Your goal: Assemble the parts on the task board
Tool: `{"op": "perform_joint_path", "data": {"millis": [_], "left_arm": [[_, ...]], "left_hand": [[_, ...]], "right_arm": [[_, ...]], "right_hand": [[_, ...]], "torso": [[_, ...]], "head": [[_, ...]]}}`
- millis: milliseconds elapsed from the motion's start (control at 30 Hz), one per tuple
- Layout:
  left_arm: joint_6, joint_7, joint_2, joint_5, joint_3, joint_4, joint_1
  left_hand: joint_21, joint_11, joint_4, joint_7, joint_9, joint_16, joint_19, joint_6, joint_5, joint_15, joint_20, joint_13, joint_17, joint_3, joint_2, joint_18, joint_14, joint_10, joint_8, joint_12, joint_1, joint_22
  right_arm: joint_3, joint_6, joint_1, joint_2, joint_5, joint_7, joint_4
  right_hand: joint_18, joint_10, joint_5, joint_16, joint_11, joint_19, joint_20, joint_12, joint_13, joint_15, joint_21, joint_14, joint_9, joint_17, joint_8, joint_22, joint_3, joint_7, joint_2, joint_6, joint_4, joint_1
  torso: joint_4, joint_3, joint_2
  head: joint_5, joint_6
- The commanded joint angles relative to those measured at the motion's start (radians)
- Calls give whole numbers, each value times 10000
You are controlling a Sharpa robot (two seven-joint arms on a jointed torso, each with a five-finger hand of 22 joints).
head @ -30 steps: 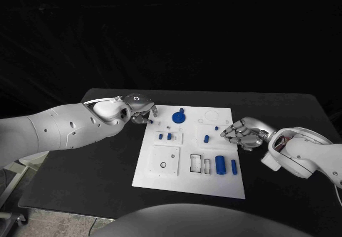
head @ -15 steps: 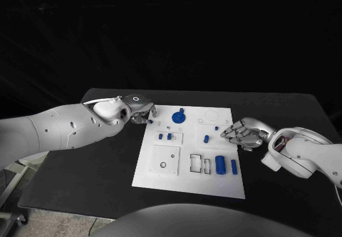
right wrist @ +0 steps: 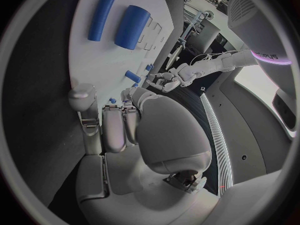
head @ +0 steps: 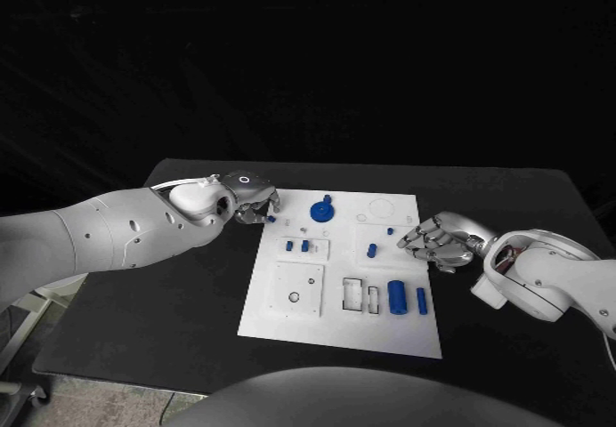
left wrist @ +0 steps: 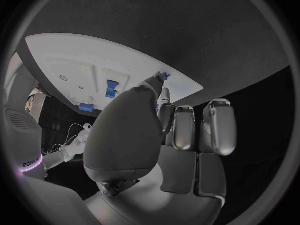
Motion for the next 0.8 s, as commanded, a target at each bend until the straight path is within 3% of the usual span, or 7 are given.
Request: {"op": "perform_joint_path", "data": {"millis": [33, 800], "left_arm": [[176, 27, 49, 3, 5, -39, -9], [271, 89, 263, 0, 7, -409, -135]], "left_hand": [[-55, -5, -25, -9, -17, -35, 37, 57, 46, 22, 24, 143, -22, 71, 29, 43, -33, -105, 8, -87, 96, 2045], [-140, 3, -79, 27, -62, -158, -15, 213, 61, 33, 34, -317, -168, 218, 51, 61, -138, -495, 76, -589, 136, 2022]], "right_arm": [[2, 145, -8, 11, 2, -38, -5], [2, 229, -17, -8, 2, -83, 14]], "right_hand": [[179, -45, 30, -62, 0, -78, 18, -43, 199, 23, -63, 146, 15, 318, 5, 779, -4, 15, -49, 52, -47, 37], [185, -62, 30, -81, 10, -96, 23, -59, 181, 32, -116, 138, 20, 302, 17, 772, 2, 24, -50, 76, -53, 25]], "torso": [[-1, 4, -2], [-2, 3, -3]], "head": [[14, 2], [9, 2]]}}
